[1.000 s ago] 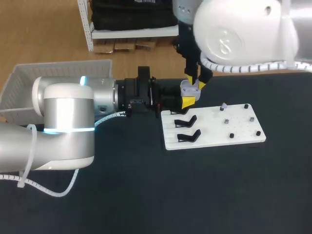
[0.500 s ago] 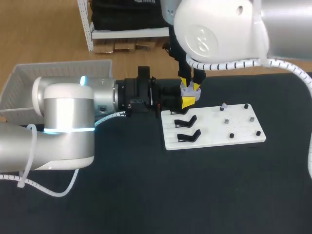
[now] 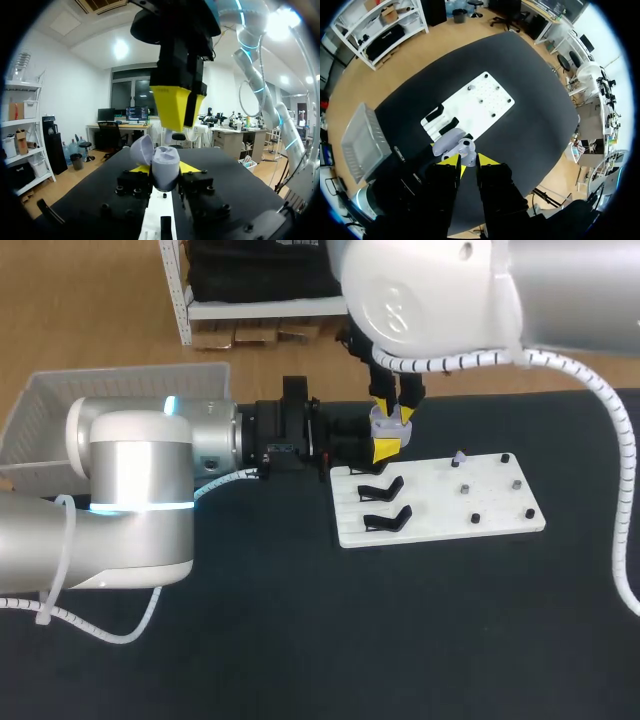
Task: Pick up each earbud case from the left stands, insert the matching earbuds, close the lid, and place the case in the box.
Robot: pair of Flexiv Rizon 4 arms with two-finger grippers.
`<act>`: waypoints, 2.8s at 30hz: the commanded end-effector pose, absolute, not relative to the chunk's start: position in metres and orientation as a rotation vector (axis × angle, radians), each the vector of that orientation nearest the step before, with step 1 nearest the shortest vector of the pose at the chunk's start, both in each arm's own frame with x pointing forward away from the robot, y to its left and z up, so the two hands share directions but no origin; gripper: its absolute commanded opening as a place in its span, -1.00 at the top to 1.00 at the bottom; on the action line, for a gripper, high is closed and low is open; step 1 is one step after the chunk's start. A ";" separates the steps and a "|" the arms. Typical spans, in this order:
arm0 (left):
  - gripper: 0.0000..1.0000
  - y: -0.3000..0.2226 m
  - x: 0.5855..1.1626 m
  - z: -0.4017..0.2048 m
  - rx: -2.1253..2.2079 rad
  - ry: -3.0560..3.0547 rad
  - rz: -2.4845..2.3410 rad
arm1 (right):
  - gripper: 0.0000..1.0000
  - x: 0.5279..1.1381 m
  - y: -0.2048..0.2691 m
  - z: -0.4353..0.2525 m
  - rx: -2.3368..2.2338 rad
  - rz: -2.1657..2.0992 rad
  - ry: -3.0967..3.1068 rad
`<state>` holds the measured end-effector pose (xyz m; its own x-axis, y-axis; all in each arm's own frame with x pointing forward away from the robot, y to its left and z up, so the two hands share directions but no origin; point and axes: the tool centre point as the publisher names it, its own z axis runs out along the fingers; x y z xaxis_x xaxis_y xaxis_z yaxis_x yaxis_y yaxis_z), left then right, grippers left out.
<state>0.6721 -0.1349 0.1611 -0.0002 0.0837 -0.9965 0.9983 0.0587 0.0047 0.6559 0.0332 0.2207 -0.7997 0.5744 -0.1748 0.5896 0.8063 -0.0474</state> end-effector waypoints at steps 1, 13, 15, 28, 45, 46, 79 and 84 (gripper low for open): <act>1.00 -0.135 0.671 0.159 1.217 1.288 -1.117 | 1.00 0.659 0.034 0.219 0.928 -0.164 2.846; 1.00 -0.135 0.671 0.159 1.217 1.288 -1.117 | 1.00 0.661 0.033 0.214 0.941 -0.183 2.842; 1.00 -0.135 0.671 0.159 1.217 1.288 -1.117 | 1.00 0.661 0.033 0.214 0.938 -0.185 2.845; 1.00 -0.135 0.671 0.159 1.217 1.288 -1.117 | 1.00 0.661 0.031 0.208 0.954 -0.191 2.850; 1.00 -0.135 0.671 0.159 1.217 1.288 -1.117 | 0.33 0.654 0.032 0.209 0.943 -0.176 2.856; 1.00 -0.135 0.671 0.159 1.217 1.288 -1.117 | 0.31 0.653 0.032 0.210 0.944 -0.172 2.855; 1.00 -0.135 0.671 0.159 1.217 1.288 -1.117 | -1.00 0.618 -0.060 0.233 0.465 0.306 2.758; 1.00 -0.135 0.671 0.159 1.217 1.288 -1.117 | -1.00 0.618 -0.060 0.233 0.465 0.306 2.758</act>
